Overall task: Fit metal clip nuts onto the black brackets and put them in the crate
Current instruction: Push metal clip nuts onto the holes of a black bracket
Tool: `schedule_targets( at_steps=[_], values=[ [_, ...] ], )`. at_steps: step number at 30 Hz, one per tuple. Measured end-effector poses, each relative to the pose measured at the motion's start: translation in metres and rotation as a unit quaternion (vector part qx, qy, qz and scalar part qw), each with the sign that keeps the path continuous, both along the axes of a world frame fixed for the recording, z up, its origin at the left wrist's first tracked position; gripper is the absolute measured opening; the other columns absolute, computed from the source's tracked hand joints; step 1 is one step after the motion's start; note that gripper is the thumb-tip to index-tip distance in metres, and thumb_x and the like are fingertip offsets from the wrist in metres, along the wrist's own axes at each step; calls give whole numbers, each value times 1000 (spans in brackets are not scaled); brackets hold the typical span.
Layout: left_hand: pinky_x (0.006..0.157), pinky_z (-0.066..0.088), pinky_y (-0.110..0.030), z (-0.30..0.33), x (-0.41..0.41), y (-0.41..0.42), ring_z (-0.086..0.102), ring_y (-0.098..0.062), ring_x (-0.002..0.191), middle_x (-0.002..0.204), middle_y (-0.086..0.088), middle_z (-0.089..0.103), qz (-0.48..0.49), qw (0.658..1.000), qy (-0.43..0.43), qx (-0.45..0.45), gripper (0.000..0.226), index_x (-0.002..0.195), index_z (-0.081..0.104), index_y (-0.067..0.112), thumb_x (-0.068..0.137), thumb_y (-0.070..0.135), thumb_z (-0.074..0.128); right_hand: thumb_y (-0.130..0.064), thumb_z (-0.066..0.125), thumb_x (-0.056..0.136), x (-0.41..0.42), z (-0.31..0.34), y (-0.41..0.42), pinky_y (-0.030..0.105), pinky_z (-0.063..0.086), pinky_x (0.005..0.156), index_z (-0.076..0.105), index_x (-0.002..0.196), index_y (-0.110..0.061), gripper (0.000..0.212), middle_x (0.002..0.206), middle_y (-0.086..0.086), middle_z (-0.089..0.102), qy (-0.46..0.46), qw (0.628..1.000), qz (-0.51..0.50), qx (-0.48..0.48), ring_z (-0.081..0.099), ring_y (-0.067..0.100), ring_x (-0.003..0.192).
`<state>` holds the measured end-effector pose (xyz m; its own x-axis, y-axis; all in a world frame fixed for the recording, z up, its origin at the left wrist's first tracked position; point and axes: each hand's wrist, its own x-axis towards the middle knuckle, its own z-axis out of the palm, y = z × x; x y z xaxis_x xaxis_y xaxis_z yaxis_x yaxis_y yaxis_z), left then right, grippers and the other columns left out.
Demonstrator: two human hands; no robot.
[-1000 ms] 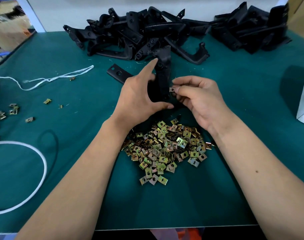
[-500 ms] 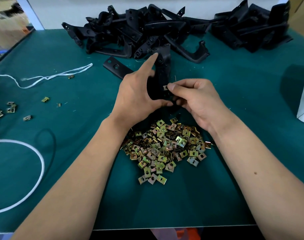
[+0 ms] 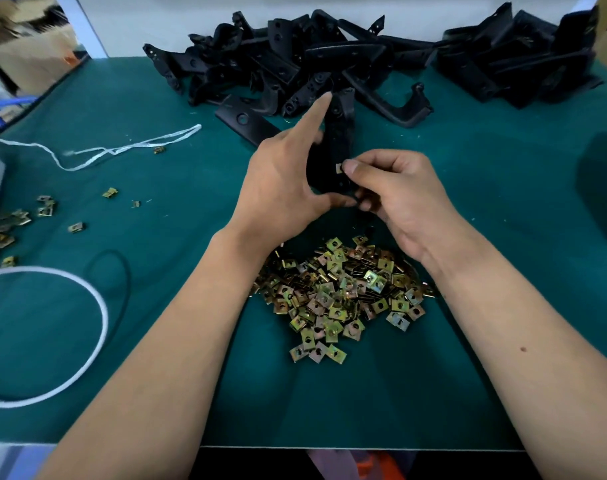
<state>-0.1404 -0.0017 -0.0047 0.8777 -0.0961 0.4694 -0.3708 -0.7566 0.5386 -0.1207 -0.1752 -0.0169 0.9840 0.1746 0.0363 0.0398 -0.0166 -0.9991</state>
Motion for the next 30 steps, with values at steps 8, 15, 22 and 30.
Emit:
schedule_targets(
  at_steps=[8, 15, 22, 30],
  values=[
    [99, 50, -31, 19, -45, 80, 66, -16, 107, 112, 5, 71, 110, 993, 16, 23, 116, 158, 36, 15, 63, 41, 95, -11, 72, 92, -3, 21, 72, 22, 41, 53, 75, 78, -12, 14, 74, 5, 61, 64, 993, 100, -11, 54, 13, 66],
    [92, 53, -37, 43, -98, 161, 69, -23, 103, 113, -5, 73, 296, 954, -15, 48, 113, 154, 40, 12, 62, 50, 94, -7, 72, 90, -37, 31, 189, 23, 38, 49, 71, 85, -2, 8, 68, 8, 62, 37, 958, 247, -139, 51, 12, 55],
    [72, 41, -1, 47, -104, 162, 59, 6, 80, 88, 25, 58, 350, 934, -55, -47, 105, 147, 47, 17, 60, 58, 90, -13, 74, 90, -23, 50, 187, 31, 54, 70, 78, 94, -11, 7, 82, 7, 78, -114, 916, 275, -269, 66, 12, 67],
    [75, 58, -44, 23, -53, 101, 60, -19, 71, 91, -15, 72, 261, 935, 3, -240, 78, 116, 59, 7, 60, 48, 95, -38, 84, 82, -37, 40, 113, 21, 49, 67, 73, 88, -33, 14, 80, -14, 70, -228, 726, 418, -496, 63, -1, 74]
  ],
)
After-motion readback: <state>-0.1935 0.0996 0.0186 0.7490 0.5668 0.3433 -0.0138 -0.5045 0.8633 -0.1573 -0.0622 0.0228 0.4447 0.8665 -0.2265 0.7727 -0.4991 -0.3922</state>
